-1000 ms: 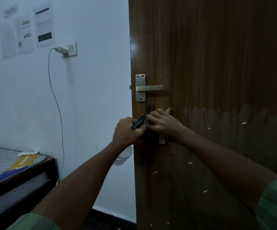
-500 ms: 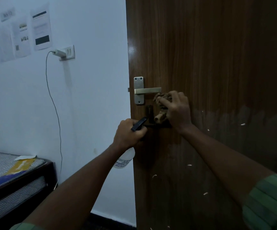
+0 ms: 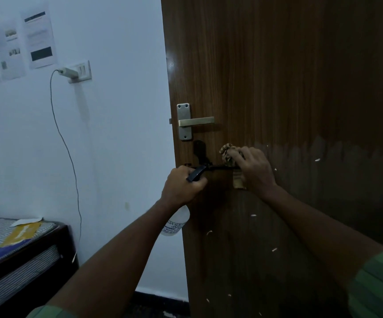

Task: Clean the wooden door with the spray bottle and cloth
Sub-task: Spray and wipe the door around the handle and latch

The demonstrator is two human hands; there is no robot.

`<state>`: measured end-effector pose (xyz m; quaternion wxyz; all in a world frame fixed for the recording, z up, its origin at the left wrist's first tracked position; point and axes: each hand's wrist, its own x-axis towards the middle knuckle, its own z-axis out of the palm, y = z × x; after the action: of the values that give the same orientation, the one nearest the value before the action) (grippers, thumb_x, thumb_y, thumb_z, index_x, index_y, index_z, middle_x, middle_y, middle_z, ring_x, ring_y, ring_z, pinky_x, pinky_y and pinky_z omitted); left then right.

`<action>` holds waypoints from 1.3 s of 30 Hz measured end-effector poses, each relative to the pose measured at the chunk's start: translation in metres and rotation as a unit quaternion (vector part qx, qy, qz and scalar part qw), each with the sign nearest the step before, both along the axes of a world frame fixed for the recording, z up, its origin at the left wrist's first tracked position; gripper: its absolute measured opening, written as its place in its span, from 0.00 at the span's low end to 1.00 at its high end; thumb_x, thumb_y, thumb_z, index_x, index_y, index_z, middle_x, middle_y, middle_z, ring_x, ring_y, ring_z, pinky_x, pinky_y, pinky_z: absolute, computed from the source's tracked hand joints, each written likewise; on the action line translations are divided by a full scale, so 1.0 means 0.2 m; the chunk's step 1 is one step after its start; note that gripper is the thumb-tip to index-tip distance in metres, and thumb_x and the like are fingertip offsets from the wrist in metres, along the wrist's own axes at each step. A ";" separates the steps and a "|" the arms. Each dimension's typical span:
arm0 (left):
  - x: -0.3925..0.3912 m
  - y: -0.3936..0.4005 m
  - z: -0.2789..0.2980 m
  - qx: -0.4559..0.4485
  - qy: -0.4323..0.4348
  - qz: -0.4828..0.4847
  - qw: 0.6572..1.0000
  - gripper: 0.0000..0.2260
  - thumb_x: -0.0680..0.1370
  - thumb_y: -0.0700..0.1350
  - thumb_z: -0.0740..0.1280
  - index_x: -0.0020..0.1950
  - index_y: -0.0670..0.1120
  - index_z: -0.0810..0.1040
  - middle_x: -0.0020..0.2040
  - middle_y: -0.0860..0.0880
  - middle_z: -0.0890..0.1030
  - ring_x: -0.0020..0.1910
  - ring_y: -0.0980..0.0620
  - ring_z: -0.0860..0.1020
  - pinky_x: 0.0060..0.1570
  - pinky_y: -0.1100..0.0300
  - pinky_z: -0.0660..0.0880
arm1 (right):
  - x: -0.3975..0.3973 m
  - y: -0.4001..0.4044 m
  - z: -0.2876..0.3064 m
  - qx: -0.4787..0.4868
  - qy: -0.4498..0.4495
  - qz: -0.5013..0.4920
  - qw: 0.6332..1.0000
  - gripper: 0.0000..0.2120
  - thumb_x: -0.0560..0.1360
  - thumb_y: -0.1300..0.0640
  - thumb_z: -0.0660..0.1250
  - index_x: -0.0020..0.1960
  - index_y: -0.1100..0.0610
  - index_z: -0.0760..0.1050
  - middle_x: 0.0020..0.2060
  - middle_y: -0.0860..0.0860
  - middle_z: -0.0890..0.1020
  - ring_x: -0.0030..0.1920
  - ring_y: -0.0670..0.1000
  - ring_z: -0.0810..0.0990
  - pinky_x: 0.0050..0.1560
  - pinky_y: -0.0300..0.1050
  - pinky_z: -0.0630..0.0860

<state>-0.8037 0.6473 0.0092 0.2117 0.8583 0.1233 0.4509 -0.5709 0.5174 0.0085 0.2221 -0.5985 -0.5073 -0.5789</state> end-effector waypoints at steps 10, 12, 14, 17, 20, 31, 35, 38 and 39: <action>0.05 -0.05 -0.20 -0.064 -0.007 0.015 0.998 0.16 0.74 0.56 0.68 0.31 0.48 0.77 0.26 0.50 0.76 0.23 0.54 0.70 0.29 0.56 0.67 | 0.01 0.01 -0.33 0.007 0.036 0.013 0.999 0.22 0.74 0.60 0.72 0.68 0.57 0.78 0.64 0.60 0.79 0.66 0.61 0.75 0.70 0.60 0.71; 0.06 -0.06 -0.22 -0.066 -0.020 -0.010 0.998 0.16 0.75 0.54 0.68 0.31 0.46 0.77 0.26 0.48 0.76 0.23 0.54 0.70 0.29 0.56 0.66 | 0.00 0.04 -0.43 -0.106 -0.075 0.034 0.991 0.23 0.75 0.60 0.73 0.70 0.56 0.77 0.65 0.58 0.78 0.66 0.59 0.77 0.69 0.59 0.72; 0.07 -0.07 -0.23 -0.048 -0.018 -0.028 0.998 0.16 0.76 0.52 0.69 0.32 0.45 0.77 0.27 0.47 0.77 0.24 0.53 0.71 0.28 0.55 0.66 | 0.01 0.04 -0.43 -0.255 -0.245 0.029 0.935 0.23 0.75 0.60 0.71 0.70 0.54 0.76 0.65 0.57 0.77 0.63 0.57 0.78 0.65 0.57 0.76; 0.12 -0.07 -0.22 -0.027 -0.018 -0.049 0.998 0.18 0.80 0.47 0.72 0.30 0.50 0.76 0.26 0.51 0.75 0.24 0.53 0.70 0.27 0.56 0.65 | 0.09 0.01 -0.20 -0.225 -0.265 0.029 0.937 0.19 0.78 0.58 0.68 0.69 0.53 0.76 0.65 0.59 0.76 0.60 0.58 0.78 0.60 0.55 0.77; 0.18 -0.06 -0.21 -0.012 -0.029 -0.054 0.998 0.20 0.80 0.43 0.73 0.30 0.53 0.73 0.25 0.55 0.72 0.23 0.55 0.67 0.26 0.62 0.62 | 0.15 -0.08 0.00 -0.037 -0.123 0.032 0.991 0.13 0.79 0.54 0.66 0.61 0.56 0.81 0.57 0.61 0.79 0.55 0.61 0.78 0.58 0.58 0.74; 0.37 -0.20 -0.22 -0.066 -0.015 -0.114 0.991 0.17 0.78 0.51 0.70 0.39 0.38 0.80 0.32 0.40 0.81 0.30 0.36 0.77 0.29 0.50 0.70 | 0.25 -0.19 0.26 -0.211 -0.248 0.029 0.945 0.18 0.77 0.58 0.70 0.66 0.52 0.77 0.60 0.56 0.78 0.59 0.57 0.76 0.63 0.55 0.74; 0.46 -0.26 -0.18 -0.058 0.007 -0.108 0.992 0.18 0.77 0.56 0.69 0.41 0.41 0.81 0.34 0.42 0.83 0.31 0.39 0.81 0.30 0.48 0.75 | 0.30 -0.19 0.38 -0.011 -0.101 0.034 0.994 0.16 0.76 0.64 0.69 0.61 0.53 0.81 0.51 0.55 0.80 0.56 0.58 0.78 0.70 0.59 0.69; 0.53 -0.34 -0.16 -0.061 0.021 -0.092 0.994 0.14 0.80 0.52 0.71 0.40 0.43 0.80 0.32 0.45 0.81 0.27 0.46 0.78 0.29 0.53 0.72 | 0.35 -0.25 0.32 -0.058 -0.129 0.039 0.989 0.18 0.78 0.63 0.67 0.67 0.55 0.80 0.58 0.57 0.81 0.62 0.59 0.78 0.75 0.60 0.65; 0.55 -0.36 -0.17 -0.057 0.027 -0.083 0.995 0.14 0.80 0.51 0.71 0.39 0.44 0.80 0.30 0.48 0.80 0.25 0.51 0.76 0.28 0.57 0.70 | 0.38 -0.29 0.32 -0.085 -0.138 0.041 0.986 0.19 0.78 0.63 0.67 0.69 0.55 0.78 0.60 0.58 0.80 0.63 0.60 0.78 0.75 0.60 0.66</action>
<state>-0.6931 0.5754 -0.0238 0.2938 0.8638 0.0824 0.4009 -0.4951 0.4600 0.0726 0.1219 -0.5079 -0.6047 -0.6012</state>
